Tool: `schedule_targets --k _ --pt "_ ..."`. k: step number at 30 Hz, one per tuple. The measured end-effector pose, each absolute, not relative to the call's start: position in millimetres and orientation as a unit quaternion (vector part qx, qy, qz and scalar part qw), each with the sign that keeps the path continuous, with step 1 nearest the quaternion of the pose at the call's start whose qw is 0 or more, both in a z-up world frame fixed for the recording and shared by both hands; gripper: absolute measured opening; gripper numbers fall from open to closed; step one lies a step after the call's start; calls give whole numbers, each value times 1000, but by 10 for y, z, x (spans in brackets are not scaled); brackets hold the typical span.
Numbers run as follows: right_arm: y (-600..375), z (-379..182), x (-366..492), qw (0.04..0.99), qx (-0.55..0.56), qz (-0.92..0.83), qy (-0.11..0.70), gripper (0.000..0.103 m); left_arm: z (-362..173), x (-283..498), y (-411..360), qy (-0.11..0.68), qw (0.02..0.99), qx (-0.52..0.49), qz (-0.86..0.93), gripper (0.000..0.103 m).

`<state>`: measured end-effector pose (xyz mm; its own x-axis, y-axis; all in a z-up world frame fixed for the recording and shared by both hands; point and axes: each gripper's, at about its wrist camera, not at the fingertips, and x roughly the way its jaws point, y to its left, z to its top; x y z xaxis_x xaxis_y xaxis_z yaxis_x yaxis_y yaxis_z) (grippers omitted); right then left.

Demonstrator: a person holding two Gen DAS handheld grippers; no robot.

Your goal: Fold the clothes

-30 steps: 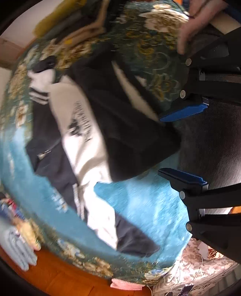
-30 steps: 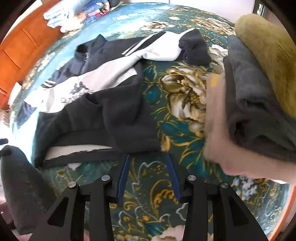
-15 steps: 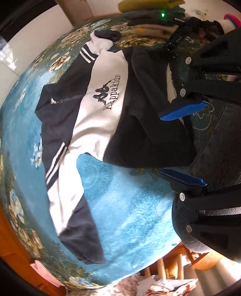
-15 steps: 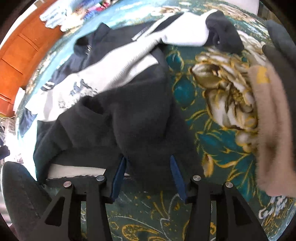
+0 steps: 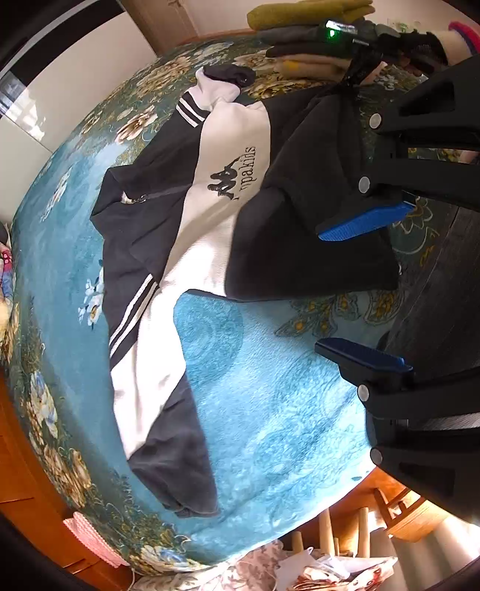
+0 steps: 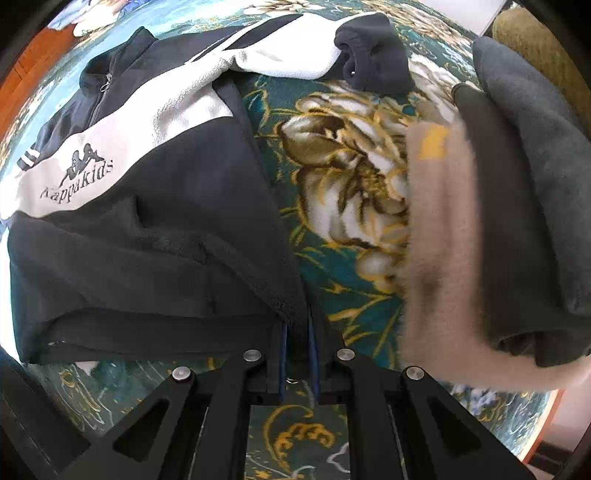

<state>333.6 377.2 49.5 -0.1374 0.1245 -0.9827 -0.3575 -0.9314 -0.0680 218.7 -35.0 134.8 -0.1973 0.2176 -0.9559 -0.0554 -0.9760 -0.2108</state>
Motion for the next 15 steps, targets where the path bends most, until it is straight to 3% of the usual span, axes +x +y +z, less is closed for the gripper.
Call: schedule_targets --k 5,8,15 --pt "3665 930 3307 143 -604 778 97 28 1330 1898 -571 -123 88 -637 756 59" --pt "3626 1251 3196 122 -564 810 103 45 1402 1615 -578 -104 68 -624 771 59" --pt "3492 1343 2174 55 -537 827 155 46 1324 730 -459 -77 82 -600 792 59"
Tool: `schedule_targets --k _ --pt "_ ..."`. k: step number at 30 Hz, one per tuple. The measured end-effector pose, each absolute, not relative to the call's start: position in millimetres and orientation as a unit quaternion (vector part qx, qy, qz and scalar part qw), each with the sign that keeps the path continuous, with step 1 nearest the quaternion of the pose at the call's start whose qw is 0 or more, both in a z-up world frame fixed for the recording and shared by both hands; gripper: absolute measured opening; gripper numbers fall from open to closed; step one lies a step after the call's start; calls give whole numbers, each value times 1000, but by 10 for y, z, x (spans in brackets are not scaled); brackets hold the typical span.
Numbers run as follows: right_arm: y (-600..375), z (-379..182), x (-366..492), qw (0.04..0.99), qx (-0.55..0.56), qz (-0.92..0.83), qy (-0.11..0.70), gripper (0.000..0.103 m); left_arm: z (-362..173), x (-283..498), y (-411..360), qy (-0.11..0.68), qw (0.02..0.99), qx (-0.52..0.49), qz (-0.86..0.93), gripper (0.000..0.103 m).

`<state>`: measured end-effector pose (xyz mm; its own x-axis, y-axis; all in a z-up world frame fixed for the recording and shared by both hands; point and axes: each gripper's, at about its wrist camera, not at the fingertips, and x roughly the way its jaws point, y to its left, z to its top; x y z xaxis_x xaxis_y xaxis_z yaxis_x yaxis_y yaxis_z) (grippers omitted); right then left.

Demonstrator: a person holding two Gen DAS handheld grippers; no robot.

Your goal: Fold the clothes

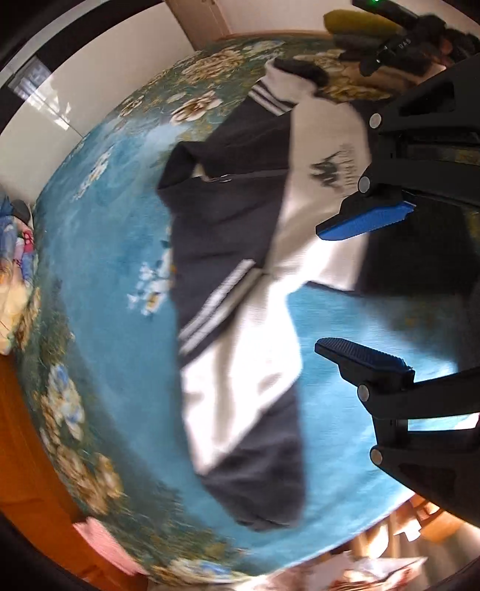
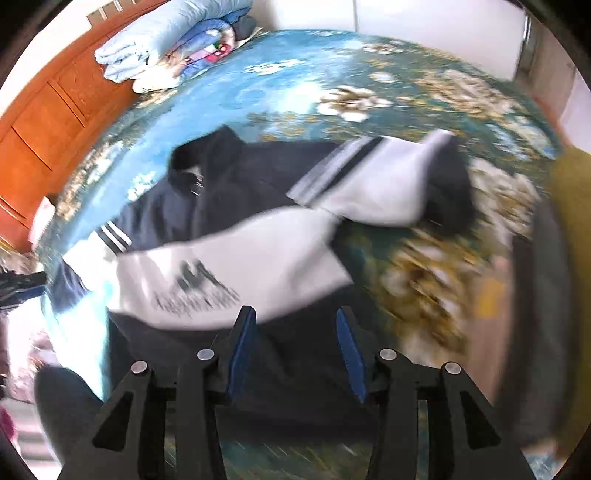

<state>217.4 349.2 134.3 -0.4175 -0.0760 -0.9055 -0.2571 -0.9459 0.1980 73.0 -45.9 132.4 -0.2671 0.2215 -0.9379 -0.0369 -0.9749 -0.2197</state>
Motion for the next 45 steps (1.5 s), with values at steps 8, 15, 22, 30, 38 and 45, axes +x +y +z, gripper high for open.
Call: schedule_targets --k 8,15,22,30,38,45 --pt "3087 1165 782 -19 -537 820 200 47 869 191 -740 -27 53 -601 797 59" --pt "2519 904 -315 -95 -547 819 147 53 780 167 -1216 -80 45 -581 808 59" --pt "2062 500 -904 -134 -602 786 50 53 772 276 -1718 -131 24 -569 812 59" --pt "1924 496 -1017 -151 -618 770 -39 5 700 483 -2180 -189 -6 -566 803 59" --pt "1826 624 -1632 -53 -592 803 -43 4 601 481 -2131 -188 -4 -583 790 59" --pt "2014 694 -1423 -71 -573 816 -2 50 517 554 -2144 -195 -9 -591 783 59"
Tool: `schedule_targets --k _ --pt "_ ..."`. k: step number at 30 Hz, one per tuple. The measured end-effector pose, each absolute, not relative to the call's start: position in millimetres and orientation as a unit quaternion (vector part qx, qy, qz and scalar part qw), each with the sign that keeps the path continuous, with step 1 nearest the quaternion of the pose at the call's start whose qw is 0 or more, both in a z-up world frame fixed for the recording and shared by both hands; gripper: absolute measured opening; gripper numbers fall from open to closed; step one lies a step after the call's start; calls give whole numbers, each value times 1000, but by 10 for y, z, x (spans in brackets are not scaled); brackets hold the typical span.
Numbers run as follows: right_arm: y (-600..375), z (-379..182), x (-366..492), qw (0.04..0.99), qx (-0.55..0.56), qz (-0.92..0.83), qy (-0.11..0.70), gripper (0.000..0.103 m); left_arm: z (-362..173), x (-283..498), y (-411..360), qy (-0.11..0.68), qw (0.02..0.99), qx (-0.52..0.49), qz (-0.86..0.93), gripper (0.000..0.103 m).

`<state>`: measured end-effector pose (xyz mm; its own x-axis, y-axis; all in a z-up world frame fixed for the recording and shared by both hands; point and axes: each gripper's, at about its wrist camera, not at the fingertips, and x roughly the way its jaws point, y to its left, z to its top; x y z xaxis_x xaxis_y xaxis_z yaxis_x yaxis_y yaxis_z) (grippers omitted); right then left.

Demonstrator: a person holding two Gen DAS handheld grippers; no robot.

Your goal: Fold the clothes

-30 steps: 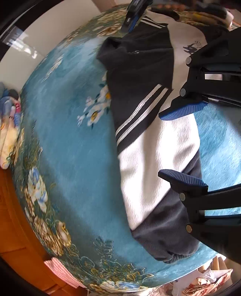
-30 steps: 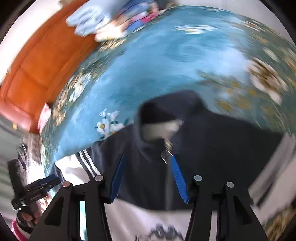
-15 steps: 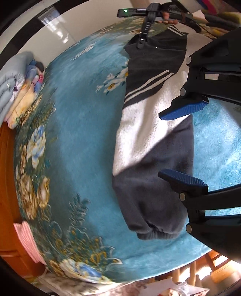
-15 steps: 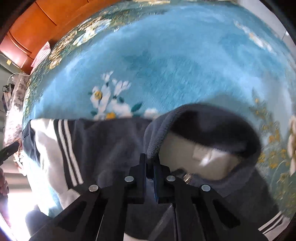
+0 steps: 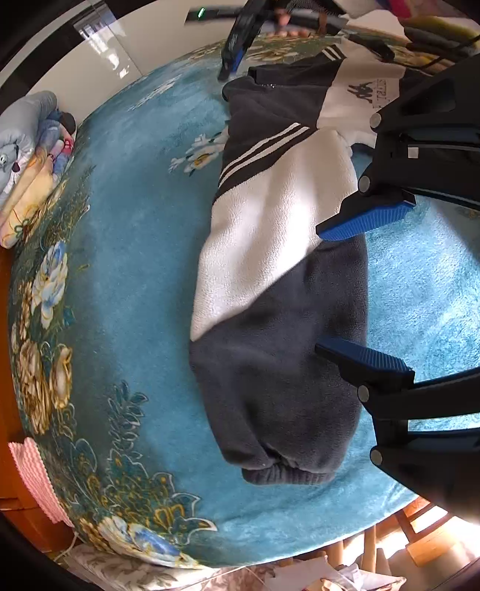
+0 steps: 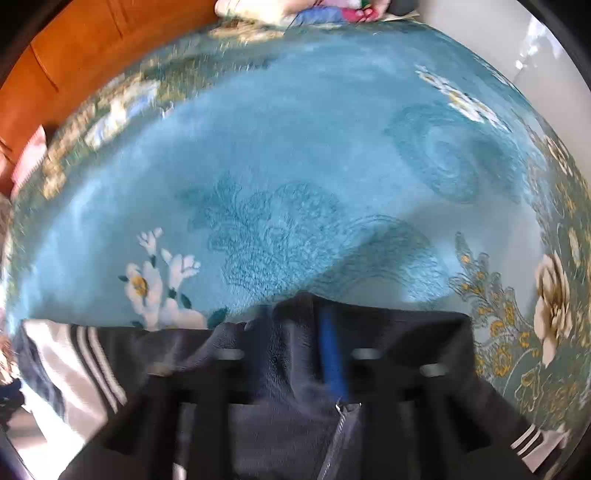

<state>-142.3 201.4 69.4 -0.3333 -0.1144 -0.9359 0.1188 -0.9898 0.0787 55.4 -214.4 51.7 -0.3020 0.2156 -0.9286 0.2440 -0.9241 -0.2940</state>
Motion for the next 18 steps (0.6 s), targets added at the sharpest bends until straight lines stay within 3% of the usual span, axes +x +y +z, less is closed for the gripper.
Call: schedule_targets --k 4,9,15,17,18 --pt "2520 939 -1253 56 543 -837 -27 51 514 576 -2189 206 19 584 -785 59" --pt "3227 567 -1074 -32 598 -800 -35 51 476 576 -2176 214 21 586 -781 59" --pt "3311 85 -992 -60 633 -771 -20 50 496 573 -2188 218 17 584 -782 59" --pt "3290 23 -1024 -62 635 -770 -26 23 523 574 -2255 211 26 582 -785 59" --pt "3256 10 -1051 -69 635 -769 -14 3 536 569 -2304 208 32 581 -786 59"
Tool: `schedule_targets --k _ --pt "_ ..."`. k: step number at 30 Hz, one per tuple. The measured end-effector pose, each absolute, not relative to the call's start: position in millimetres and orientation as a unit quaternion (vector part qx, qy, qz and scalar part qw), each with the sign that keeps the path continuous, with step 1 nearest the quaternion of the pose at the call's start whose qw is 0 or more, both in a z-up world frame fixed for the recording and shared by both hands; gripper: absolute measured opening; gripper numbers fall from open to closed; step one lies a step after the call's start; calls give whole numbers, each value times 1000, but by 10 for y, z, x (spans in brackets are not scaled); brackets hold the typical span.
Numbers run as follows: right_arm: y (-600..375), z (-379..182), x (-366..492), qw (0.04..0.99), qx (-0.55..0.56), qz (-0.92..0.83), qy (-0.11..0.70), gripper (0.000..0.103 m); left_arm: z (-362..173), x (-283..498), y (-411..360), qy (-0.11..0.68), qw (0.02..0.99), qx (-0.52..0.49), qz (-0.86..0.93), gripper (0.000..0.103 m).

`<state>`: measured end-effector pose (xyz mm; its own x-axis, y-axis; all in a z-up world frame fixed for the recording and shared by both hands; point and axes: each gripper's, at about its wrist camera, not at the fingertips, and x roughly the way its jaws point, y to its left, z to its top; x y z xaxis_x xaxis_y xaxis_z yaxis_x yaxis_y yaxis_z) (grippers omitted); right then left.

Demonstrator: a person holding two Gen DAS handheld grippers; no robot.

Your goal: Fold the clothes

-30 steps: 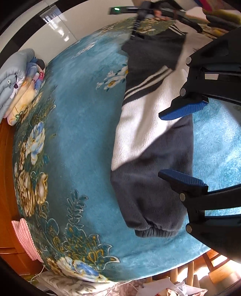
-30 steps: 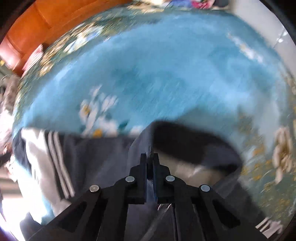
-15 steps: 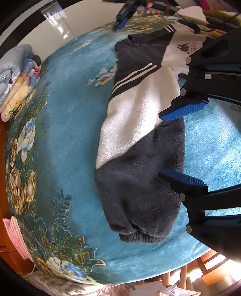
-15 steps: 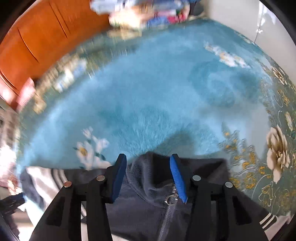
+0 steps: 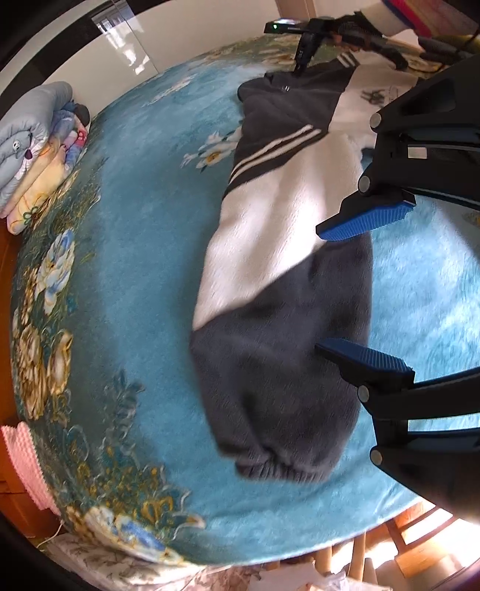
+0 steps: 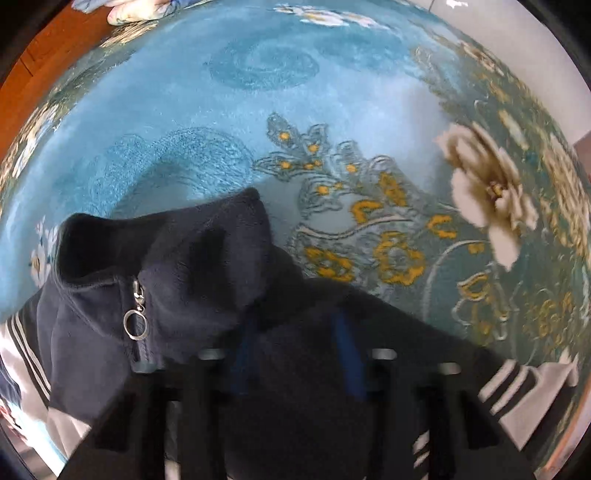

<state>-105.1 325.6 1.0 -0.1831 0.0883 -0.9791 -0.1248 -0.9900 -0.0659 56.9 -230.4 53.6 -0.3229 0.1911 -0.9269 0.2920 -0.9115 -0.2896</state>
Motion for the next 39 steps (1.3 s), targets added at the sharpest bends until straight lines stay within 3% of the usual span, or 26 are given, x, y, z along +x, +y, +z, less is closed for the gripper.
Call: schedule_targets --k 4,9,16,20,22,24,30,39 --pt "3128 -24 -1139 106 -635 765 -34 3 556 601 -2656 215 70 571 -789 60" --pt "3144 179 -963 133 -584 801 -4 7 382 780 -3139 252 128 576 -767 62" --pt "2792 740 -283 64 -512 857 -13 40 -77 999 -3378 345 151 576 -725 62" --pt "2752 851 129 37 -513 857 1 40 -137 1024 -3304 360 164 567 -723 60" --pt "2749 872 345 33 -517 855 22 40 -132 1041 -3314 380 170 555 -721 40" --pt "2777 905 563 30 -523 850 48 40 -104 1043 -3318 387 178 548 -720 27" --pt "2903 1019 1060 38 -519 849 89 40 468 950 -2986 326 173 513 -775 23" --pt "3215 1144 1510 40 -499 852 152 40 1795 581 -1616 182 45 454 -871 23"
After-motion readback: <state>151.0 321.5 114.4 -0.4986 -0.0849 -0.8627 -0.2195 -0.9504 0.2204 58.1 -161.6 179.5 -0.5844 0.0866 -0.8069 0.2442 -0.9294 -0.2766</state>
